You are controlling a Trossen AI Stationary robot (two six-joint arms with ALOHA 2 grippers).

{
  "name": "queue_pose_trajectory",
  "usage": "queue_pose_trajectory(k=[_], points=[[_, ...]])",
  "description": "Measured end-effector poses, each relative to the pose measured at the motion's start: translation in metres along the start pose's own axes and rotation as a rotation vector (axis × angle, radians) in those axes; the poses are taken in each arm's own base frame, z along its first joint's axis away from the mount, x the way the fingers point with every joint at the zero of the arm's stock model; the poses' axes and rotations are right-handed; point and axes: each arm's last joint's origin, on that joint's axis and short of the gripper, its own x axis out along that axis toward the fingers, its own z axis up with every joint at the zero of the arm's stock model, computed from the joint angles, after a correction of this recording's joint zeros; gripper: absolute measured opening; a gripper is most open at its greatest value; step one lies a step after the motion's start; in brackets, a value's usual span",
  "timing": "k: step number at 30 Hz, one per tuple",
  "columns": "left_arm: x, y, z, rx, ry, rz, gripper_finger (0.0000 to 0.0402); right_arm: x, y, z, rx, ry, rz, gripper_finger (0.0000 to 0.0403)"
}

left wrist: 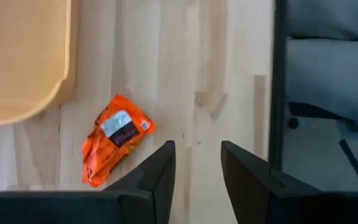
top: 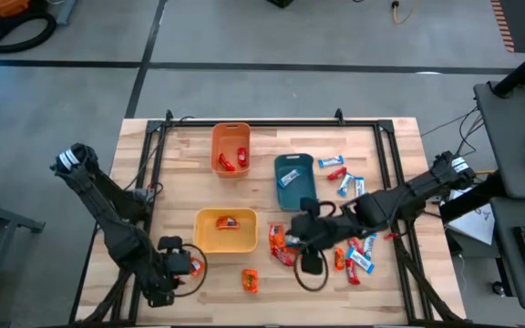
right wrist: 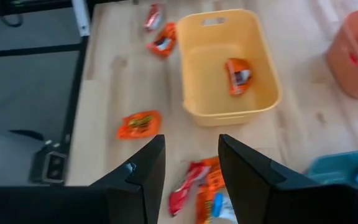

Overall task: Organize candy in baskets
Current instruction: Put the orange chocolate into the yellow bin

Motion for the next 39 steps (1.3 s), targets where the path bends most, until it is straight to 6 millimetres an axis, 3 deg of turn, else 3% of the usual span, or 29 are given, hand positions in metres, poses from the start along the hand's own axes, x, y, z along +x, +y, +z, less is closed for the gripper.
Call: queue_pose_trajectory(k=[6, 14, 24, 39], points=[[0.018, -0.004, -0.01, 0.04, 0.065, 0.078, 0.0159, -0.006, 0.022, -0.012, 0.02, 0.03, 0.047, 0.0145], [0.043, 0.004, -0.019, 0.117, 0.124, 0.318, 0.0202, -0.011, 0.033, -0.021, 0.07, 0.06, 0.055, 0.0147], [0.066, 0.009, -0.024, 0.149, 0.136, 0.436, 0.0203, -0.011, 0.034, -0.021, 0.072, 0.058, 0.054, 0.0151], [0.08, 0.022, -0.035, 0.14, 0.142, 0.449, 0.0173, -0.011, 0.034, -0.021, 0.072, 0.058, 0.054, 0.0148]])
